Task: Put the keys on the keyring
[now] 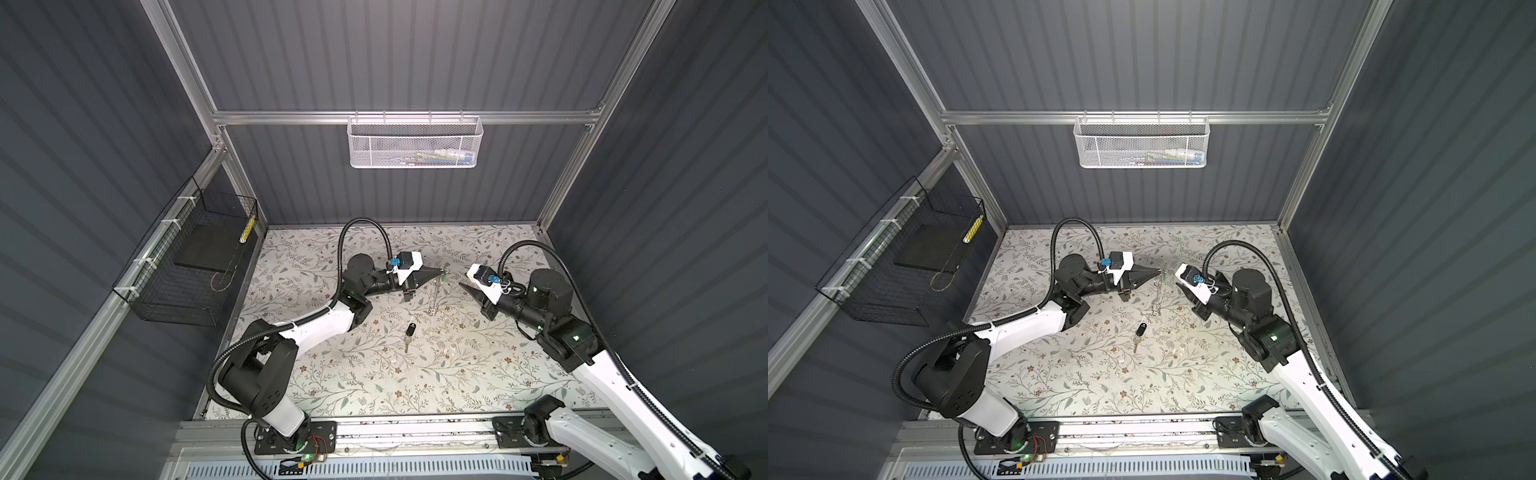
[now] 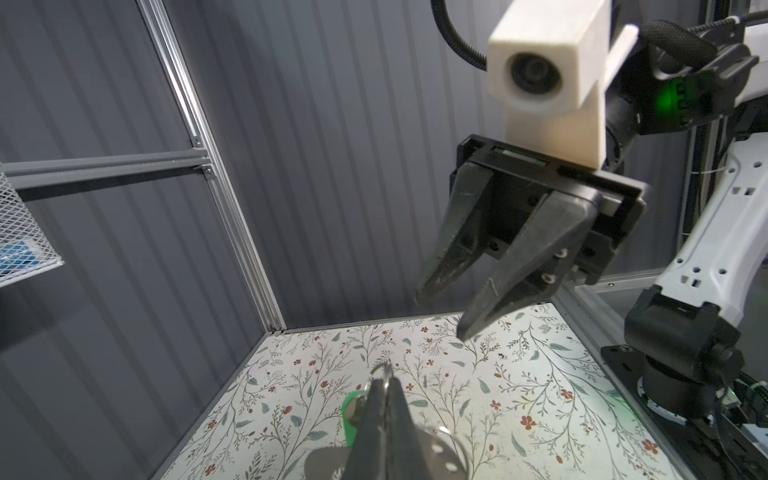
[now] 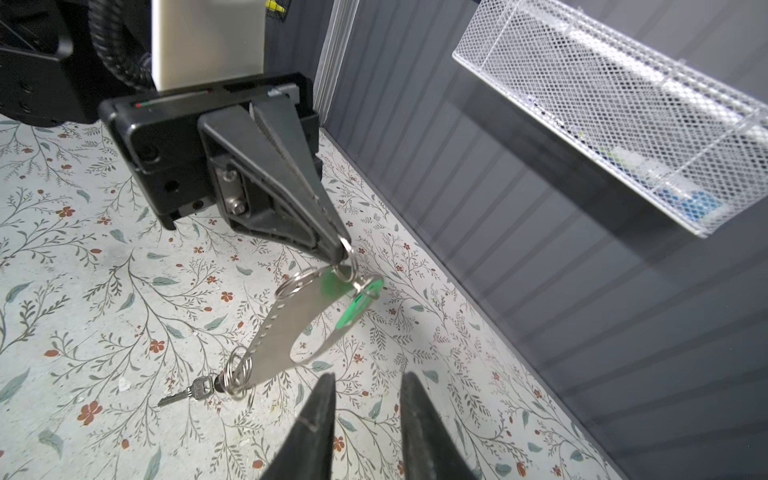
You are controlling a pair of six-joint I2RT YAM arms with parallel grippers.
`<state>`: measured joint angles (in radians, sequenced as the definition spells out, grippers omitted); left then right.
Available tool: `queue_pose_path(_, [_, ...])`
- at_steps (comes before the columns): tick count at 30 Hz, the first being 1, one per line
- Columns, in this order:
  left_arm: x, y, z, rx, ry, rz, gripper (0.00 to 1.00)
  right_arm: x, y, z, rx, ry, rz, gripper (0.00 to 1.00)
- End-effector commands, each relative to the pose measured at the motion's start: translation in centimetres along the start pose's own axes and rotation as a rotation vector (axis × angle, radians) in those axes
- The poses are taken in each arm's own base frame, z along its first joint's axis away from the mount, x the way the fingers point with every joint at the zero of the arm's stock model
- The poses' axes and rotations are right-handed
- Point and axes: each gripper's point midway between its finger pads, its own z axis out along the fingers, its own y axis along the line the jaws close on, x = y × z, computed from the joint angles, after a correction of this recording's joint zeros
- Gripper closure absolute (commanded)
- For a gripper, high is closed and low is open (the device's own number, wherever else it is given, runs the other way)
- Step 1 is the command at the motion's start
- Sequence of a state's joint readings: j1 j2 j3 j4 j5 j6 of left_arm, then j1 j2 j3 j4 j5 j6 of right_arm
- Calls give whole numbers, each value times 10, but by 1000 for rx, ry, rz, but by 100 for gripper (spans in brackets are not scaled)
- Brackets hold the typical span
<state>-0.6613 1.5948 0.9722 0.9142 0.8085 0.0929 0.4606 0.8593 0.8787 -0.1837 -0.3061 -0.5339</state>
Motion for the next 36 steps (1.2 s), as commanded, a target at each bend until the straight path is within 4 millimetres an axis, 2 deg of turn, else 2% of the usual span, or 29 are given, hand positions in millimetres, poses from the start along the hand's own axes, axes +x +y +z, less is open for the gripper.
queue_pose_path(1, [-22,-5,0,46,-32,29,100,-14,4,-3,-40,-45,-107,72])
queue_pose_path(10, [-25,-7,0,56,-20,21,100,-12,8,8,-85,-16,-290,74])
queue_pose_path(13, [-24,-8,0,57,-15,19,100,-15,6,11,-84,-28,-303,74])
queue_pose_path(27, [-25,-8,-1,59,-2,21,100,-5,20,24,-170,6,-347,77])
queue_pose_path(36, [-26,-10,-1,67,2,21,100,-4,19,30,-162,14,-359,83])
